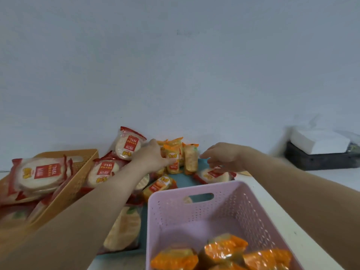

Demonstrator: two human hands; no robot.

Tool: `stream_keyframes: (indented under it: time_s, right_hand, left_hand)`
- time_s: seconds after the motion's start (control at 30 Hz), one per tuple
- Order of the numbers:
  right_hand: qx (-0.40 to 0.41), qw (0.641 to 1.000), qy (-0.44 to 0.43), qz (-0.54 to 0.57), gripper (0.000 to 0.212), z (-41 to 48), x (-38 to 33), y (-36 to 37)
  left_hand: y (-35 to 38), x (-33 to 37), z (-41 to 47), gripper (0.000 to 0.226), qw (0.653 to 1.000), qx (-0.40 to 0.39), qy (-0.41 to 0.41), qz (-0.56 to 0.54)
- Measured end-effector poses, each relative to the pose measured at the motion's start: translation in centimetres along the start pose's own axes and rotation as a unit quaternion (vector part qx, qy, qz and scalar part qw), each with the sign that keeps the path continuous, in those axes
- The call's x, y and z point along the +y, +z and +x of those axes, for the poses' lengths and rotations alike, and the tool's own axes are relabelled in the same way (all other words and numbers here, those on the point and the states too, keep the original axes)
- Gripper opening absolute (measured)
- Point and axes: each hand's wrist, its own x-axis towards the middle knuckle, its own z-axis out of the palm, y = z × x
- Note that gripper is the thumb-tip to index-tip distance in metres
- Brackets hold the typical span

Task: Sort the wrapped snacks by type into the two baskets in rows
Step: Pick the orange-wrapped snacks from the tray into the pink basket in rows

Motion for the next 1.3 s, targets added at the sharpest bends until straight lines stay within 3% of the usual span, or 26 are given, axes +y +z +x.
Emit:
stream_keyframes:
  time_s: [0.1,0.2,0.33,0.47,0.6,0.8,0.87,0.97,1.03,1.13,1.2,1.27,1.3]
  right_hand:
    - [-0.053,0.998,-0.029,-0.008,0.038,2.0,-0.4,1.2]
    - [-0.074,0.996,-0.042,-0.038,0.036,2.5,-0.9,2.2]
    - [-0.025,0.995,-0.092,-0.031,0.076,2.6,-1.0,2.5]
    - [-0.009,0.976,-0.201,0.077,0.062,-1.9,-2.3,2.0]
    - [-0.027,0.956,-0.289,0.040,0.048,-10.5,-4.2,1.0]
    - [-0.044,0.945,-0.325,-0.015,0.041,-18.3,-2.9,1.0]
    - [-0.046,0.953,-0.299,-0.034,0.041,-19.0,-1.8,1.1]
    - [-0.058,0.964,-0.238,-0.106,0.052,-19.1,-0.1,1.4]
    - [-0.035,0.962,-0.218,-0.161,0.066,-19.3,0.5,1.4]
    - [0.050,0.955,-0.244,-0.161,0.057,-19.8,0.6,0.7]
    - [0.101,0.945,-0.271,-0.155,0.033,-20.0,0.4,0.4]
    - [0.100,0.942,-0.283,-0.151,0.020,-20.1,0.4,0.5]
    - [0.087,0.944,-0.281,-0.153,0.019,-20.1,0.5,0.5]
  left_hand:
    - [1.1,-0.1,1.5,0.095,1.000,0.018,0.008,-0.021]
    - [1.3,0.3,1.9,0.084,0.995,-0.029,0.044,-0.085]
    - [1.0,1.2,0.9,0.060,0.986,-0.050,0.120,-0.102]
    - [-2.2,1.5,-2.2,0.071,0.945,0.023,0.138,-0.296]
    - [-6.8,2.6,-8.6,0.070,0.868,-0.006,0.195,-0.456]
    - [-9.3,3.7,-15.4,0.070,0.831,-0.099,0.265,-0.479]
    - [-8.4,4.1,-16.3,0.075,0.837,-0.150,0.255,-0.461]
    - [-6.8,4.1,-16.9,0.080,0.875,-0.193,0.238,-0.375]
    - [-6.7,3.8,-16.7,0.078,0.887,-0.143,0.228,-0.376]
    - [-7.3,2.0,-15.6,0.054,0.840,0.013,0.191,-0.507]
    - [-6.9,-0.4,-14.3,0.051,0.896,0.075,0.145,-0.412]
    - [-5.3,-2.5,-13.6,0.051,0.964,-0.031,0.130,-0.230]
    - [-4.2,-3.0,-13.5,0.049,0.973,-0.108,0.138,-0.151]
